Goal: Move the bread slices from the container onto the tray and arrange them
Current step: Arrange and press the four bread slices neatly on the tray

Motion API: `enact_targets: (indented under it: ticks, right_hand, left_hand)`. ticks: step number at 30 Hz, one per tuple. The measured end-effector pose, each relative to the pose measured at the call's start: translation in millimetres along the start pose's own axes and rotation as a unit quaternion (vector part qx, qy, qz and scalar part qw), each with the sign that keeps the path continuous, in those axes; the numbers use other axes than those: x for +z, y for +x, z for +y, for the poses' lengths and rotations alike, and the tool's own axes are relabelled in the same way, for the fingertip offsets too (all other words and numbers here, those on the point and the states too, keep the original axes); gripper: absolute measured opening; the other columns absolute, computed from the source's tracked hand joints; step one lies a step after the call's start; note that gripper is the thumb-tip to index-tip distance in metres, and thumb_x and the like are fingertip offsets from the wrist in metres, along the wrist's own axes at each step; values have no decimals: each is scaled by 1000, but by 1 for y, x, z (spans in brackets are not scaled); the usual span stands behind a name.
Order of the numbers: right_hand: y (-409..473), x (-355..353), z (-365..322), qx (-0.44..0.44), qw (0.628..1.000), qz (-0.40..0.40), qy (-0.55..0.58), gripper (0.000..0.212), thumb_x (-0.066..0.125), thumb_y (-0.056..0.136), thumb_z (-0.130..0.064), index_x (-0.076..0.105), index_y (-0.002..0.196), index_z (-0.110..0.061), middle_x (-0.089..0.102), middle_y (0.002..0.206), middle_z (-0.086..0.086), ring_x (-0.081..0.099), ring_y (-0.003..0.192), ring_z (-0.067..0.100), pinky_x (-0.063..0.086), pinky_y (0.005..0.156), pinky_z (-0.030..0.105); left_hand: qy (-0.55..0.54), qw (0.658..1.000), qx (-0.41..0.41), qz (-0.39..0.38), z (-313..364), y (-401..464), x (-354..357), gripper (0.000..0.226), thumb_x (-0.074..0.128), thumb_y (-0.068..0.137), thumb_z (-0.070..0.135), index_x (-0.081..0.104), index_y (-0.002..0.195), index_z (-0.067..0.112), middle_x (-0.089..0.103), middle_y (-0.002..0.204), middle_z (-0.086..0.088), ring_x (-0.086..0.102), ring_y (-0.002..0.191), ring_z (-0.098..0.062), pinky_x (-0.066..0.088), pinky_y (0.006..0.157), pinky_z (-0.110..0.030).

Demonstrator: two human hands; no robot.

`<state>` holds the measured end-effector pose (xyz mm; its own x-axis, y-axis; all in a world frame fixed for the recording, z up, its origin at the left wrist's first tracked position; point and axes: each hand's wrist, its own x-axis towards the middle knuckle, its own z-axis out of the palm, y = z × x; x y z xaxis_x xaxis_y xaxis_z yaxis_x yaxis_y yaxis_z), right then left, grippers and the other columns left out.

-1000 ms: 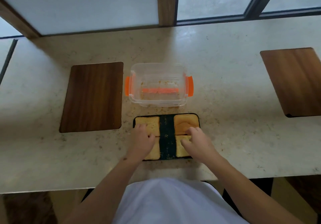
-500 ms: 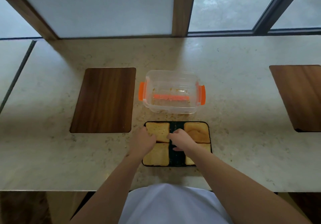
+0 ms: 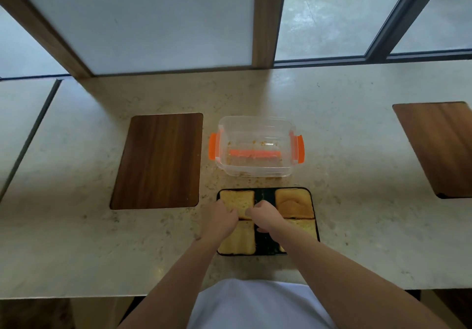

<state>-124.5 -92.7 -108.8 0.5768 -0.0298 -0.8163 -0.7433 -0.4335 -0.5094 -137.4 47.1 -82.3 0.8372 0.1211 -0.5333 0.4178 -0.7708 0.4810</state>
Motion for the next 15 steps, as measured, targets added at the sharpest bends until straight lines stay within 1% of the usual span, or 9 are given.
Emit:
enact_targets:
  ticks: [1,4,6,8,9,11,13,14,15]
  right_hand:
    - [0,0,0,0,1000,0,-1,14,55,88,-24,42,84,-18,38,74,1,40,67,17,43,66,35]
    - [-2,1,-1,-2,1000,3,-3,22,54,87,-23,37,74,-22,36,69,0,38,63,16,43,66,35]
    - [-3,1,-2,-3,1000,5,-6,21,54,87,-22,37,74,-20,34,67,0,36,62,17,41,66,36]
    - [-4,1,-2,-7,1000,6,-11,21,54,87,-21,37,75,-18,33,66,0,35,61,17,40,66,37]
    - [-5,0,-2,-9,1000,8,-12,21,54,87,-21,37,74,-18,33,67,0,35,62,17,41,67,37]
    - [-7,-2,-2,-12,1000,11,-12,24,54,87,-22,36,72,-21,35,68,0,37,63,17,43,66,36]
    - [-7,-5,0,-13,1000,15,-9,23,54,88,-22,37,73,-21,37,69,0,38,63,17,44,66,36]
    - [-6,-7,1,-13,1000,19,-8,21,54,89,-23,38,75,-19,38,69,0,40,63,17,45,66,36]
    - [-6,-10,2,-15,1000,25,-8,19,54,89,-23,41,77,-18,40,71,1,42,65,18,46,67,36]
  left_hand:
    - [-4,1000,-3,0,0,0,-1,14,56,91,27,49,81,21,47,85,4,59,86,-20,50,76,-38]
    - [-22,1000,-11,5,1,0,-2,39,56,89,26,24,68,33,34,74,13,51,83,-18,49,79,-41]
    - [-21,1000,-21,7,3,0,-2,35,56,88,26,27,69,32,34,73,13,49,83,-18,47,77,-39]
    - [-13,1000,-22,3,4,2,-1,17,55,88,27,41,80,23,43,80,7,52,84,-19,46,75,-37]
    - [-13,1000,-23,1,3,2,0,16,55,88,28,41,89,19,43,82,6,51,85,-19,46,76,-37]
    - [-9,1000,-21,-2,4,4,3,20,54,89,30,39,95,18,40,84,7,47,85,-18,44,76,-35]
    - [-5,1000,-18,-5,5,6,5,18,54,90,31,39,90,20,42,88,5,45,85,-17,44,77,-36]
    - [-7,1000,-17,-10,6,6,6,18,54,90,30,38,83,24,40,85,7,45,85,-17,45,79,-37]
    - [-9,1000,-16,-15,6,6,7,25,54,89,30,33,75,29,37,80,10,46,83,-17,46,79,-37]
